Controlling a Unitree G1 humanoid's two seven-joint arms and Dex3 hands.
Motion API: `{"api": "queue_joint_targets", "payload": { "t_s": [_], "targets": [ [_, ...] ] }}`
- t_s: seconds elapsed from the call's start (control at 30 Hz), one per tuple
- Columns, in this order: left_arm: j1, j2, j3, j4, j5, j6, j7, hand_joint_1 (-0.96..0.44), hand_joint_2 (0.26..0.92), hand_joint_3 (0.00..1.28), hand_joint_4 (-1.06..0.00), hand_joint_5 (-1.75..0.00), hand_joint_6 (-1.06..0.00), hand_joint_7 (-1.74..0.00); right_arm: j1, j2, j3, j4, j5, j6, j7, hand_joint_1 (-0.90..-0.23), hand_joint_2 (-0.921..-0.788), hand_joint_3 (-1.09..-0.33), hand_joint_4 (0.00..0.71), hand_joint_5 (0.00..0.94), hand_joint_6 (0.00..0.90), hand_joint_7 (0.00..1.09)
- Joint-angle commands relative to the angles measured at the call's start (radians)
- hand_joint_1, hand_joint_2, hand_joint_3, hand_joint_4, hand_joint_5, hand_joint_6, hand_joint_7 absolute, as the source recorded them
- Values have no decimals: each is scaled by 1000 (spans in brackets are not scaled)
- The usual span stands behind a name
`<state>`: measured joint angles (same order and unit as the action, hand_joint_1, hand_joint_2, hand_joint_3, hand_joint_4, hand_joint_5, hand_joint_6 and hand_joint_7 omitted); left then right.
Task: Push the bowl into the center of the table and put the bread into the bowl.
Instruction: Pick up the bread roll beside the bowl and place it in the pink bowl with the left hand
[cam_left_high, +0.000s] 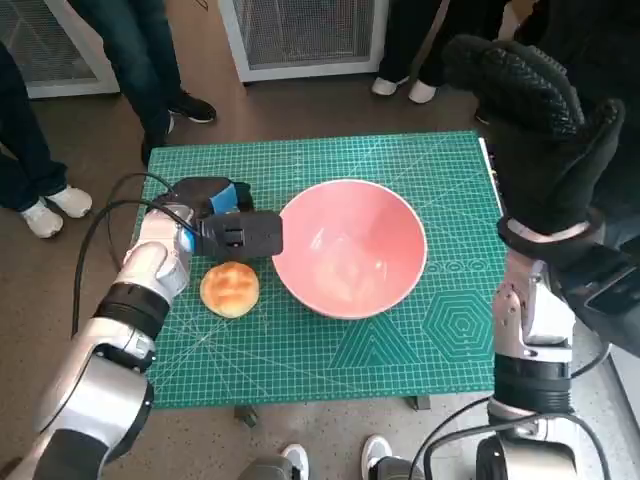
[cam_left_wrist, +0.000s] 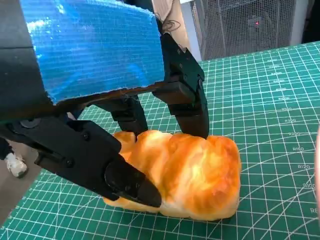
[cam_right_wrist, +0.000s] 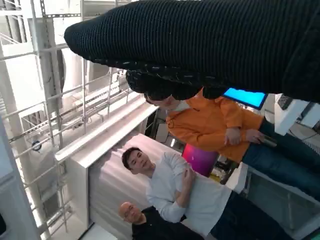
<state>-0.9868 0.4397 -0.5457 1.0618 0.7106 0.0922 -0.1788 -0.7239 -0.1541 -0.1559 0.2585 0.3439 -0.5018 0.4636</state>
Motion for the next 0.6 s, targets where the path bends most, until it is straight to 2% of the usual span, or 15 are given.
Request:
{"api": "queue_joint_targets", "payload": {
  "t_s": [0.03, 0.6],
  "targets": [
    [-5, -5, -15, 38, 17, -5, 2, 0, 920, 37, -740, -1098, -636, -1177, 27, -12, -1, 3, 9, 9, 17, -622, -921, -795, 327, 0, 242, 402],
    [-18, 26, 7, 8, -2, 21, -13, 0, 920, 59, -703, -1159, -625, -1166, 18, -8, -2, 21, 9, 0, 27, -631, -921, -793, 318, 0, 240, 406]
  ]
}}
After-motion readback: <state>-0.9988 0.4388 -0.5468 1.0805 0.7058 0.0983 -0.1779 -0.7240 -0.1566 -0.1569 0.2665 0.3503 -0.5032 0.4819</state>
